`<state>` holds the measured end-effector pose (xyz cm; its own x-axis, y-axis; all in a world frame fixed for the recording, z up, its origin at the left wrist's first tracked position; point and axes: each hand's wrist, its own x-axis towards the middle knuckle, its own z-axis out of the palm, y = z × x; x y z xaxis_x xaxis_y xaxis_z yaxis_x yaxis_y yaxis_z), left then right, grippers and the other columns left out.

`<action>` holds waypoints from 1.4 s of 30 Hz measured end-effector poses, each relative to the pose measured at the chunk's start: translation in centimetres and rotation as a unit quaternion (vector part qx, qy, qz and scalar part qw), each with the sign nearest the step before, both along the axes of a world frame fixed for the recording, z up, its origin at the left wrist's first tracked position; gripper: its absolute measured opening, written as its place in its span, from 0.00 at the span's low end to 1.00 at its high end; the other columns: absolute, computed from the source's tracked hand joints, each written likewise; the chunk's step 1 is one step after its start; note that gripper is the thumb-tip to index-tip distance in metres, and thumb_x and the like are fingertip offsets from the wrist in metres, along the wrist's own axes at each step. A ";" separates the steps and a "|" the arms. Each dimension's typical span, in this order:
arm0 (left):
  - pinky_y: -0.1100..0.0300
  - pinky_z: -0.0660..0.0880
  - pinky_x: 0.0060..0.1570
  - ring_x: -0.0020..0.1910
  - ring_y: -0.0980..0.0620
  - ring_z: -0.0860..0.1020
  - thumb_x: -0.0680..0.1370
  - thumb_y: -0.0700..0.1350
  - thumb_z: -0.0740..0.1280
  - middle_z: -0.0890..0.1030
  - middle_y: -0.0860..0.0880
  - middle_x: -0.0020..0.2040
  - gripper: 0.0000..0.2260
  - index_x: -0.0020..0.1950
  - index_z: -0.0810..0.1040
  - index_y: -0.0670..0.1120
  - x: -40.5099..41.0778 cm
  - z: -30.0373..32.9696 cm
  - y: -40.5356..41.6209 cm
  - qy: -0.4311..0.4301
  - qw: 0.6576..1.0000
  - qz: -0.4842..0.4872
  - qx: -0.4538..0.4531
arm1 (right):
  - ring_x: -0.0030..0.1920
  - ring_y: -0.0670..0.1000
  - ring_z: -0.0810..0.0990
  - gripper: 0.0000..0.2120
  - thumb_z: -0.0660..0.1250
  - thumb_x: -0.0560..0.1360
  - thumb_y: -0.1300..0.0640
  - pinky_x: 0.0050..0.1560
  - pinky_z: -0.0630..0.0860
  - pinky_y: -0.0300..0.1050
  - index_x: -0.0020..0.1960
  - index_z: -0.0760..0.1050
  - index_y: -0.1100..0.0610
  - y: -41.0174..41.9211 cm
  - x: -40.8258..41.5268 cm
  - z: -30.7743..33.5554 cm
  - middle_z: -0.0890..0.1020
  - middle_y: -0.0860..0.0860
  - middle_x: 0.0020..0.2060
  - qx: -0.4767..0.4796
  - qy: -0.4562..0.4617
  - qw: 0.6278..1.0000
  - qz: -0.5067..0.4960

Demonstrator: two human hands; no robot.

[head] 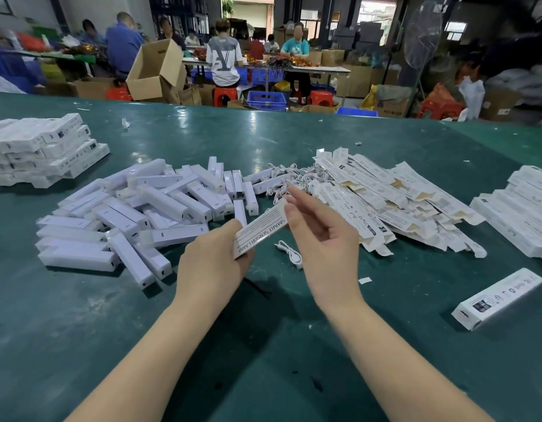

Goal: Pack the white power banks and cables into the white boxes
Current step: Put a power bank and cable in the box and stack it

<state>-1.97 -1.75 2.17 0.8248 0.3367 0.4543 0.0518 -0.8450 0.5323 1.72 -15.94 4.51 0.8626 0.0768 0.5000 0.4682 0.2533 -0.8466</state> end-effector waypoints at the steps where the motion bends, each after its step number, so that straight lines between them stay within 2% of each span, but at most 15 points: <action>1: 0.53 0.71 0.32 0.32 0.45 0.71 0.74 0.45 0.68 0.71 0.52 0.30 0.13 0.36 0.64 0.50 0.0 0.0 0.0 0.001 1.000 0.003 0.006 | 0.51 0.44 0.84 0.10 0.70 0.77 0.62 0.53 0.79 0.37 0.55 0.83 0.50 0.0 0.1 0.1 0.86 0.45 0.48 0.012 0.023 1.000 0.008; 5: 0.54 0.69 0.31 0.31 0.46 0.70 0.74 0.46 0.68 0.71 0.51 0.29 0.11 0.38 0.66 0.49 0.0 0.1 0.1 -0.002 1.000 0.013 0.012 | 0.48 0.45 0.85 0.10 0.67 0.78 0.63 0.50 0.81 0.39 0.53 0.83 0.50 -0.2 0.2 0.5 0.87 0.46 0.45 0.021 0.052 0.998 0.024; 12: 0.52 0.72 0.33 0.34 0.44 0.73 0.74 0.46 0.67 0.73 0.51 0.31 0.09 0.39 0.68 0.48 -0.1 0.0 0.1 0.004 1.000 0.004 -0.006 | 0.50 0.45 0.85 0.12 0.67 0.78 0.63 0.55 0.79 0.39 0.51 0.84 0.48 -0.1 -0.1 0.3 0.87 0.45 0.47 0.000 0.041 0.999 0.029; 16: 0.53 0.72 0.33 0.34 0.45 0.72 0.74 0.47 0.68 0.73 0.51 0.31 0.10 0.39 0.68 0.48 0.0 0.0 0.1 0.013 1.000 0.003 -0.011 | 0.48 0.45 0.85 0.12 0.68 0.78 0.59 0.53 0.80 0.47 0.47 0.86 0.43 0.0 0.3 0.2 0.87 0.45 0.46 0.009 0.082 0.995 0.049; 19: 0.53 0.72 0.33 0.34 0.46 0.72 0.75 0.47 0.68 0.73 0.52 0.32 0.10 0.39 0.68 0.49 -0.1 0.0 0.1 0.019 1.000 0.003 -0.007 | 0.48 0.45 0.85 0.11 0.69 0.76 0.55 0.55 0.79 0.47 0.48 0.85 0.40 0.0 0.2 0.1 0.87 0.45 0.47 0.006 0.083 0.995 0.056; 22: 0.52 0.73 0.34 0.35 0.45 0.73 0.75 0.47 0.68 0.74 0.51 0.32 0.10 0.39 0.68 0.49 -0.1 0.1 0.0 0.023 1.000 0.005 -0.007 | 0.47 0.45 0.86 0.12 0.68 0.77 0.59 0.51 0.81 0.41 0.48 0.85 0.42 0.0 0.2 0.1 0.87 0.46 0.46 0.011 0.076 0.996 0.054; 28: 0.51 0.75 0.34 0.35 0.46 0.74 0.75 0.48 0.68 0.75 0.52 0.33 0.09 0.41 0.70 0.49 -0.2 0.2 -0.1 0.022 1.000 0.007 0.001 | 0.46 0.45 0.85 0.14 0.68 0.78 0.64 0.51 0.80 0.38 0.47 0.85 0.46 -0.1 0.1 0.3 0.87 0.47 0.44 0.014 0.070 0.997 0.042; 31: 0.50 0.75 0.34 0.35 0.44 0.74 0.75 0.47 0.68 0.75 0.51 0.33 0.07 0.41 0.71 0.48 -0.3 0.2 -0.1 0.020 1.000 0.001 -0.017 | 0.49 0.45 0.85 0.11 0.68 0.78 0.64 0.54 0.80 0.40 0.50 0.83 0.49 -0.1 -0.1 0.4 0.87 0.46 0.46 -0.004 0.060 0.998 0.030; 36: 0.48 0.75 0.35 0.35 0.42 0.74 0.74 0.45 0.67 0.74 0.49 0.32 0.06 0.40 0.70 0.47 -0.3 0.2 -0.1 0.017 0.999 0.004 -0.031 | 0.53 0.50 0.84 0.12 0.66 0.78 0.65 0.58 0.79 0.46 0.55 0.82 0.51 0.1 -0.7 0.3 0.85 0.52 0.52 -0.044 0.020 0.999 0.006; 42: 0.48 0.76 0.38 0.38 0.43 0.76 0.75 0.47 0.67 0.77 0.50 0.36 0.05 0.44 0.73 0.49 -0.3 0.4 -0.2 0.025 1.000 0.009 0.003 | 0.48 0.49 0.85 0.13 0.67 0.78 0.66 0.56 0.80 0.44 0.50 0.83 0.48 -0.2 -0.1 0.7 0.87 0.45 0.45 -0.039 0.062 0.997 0.013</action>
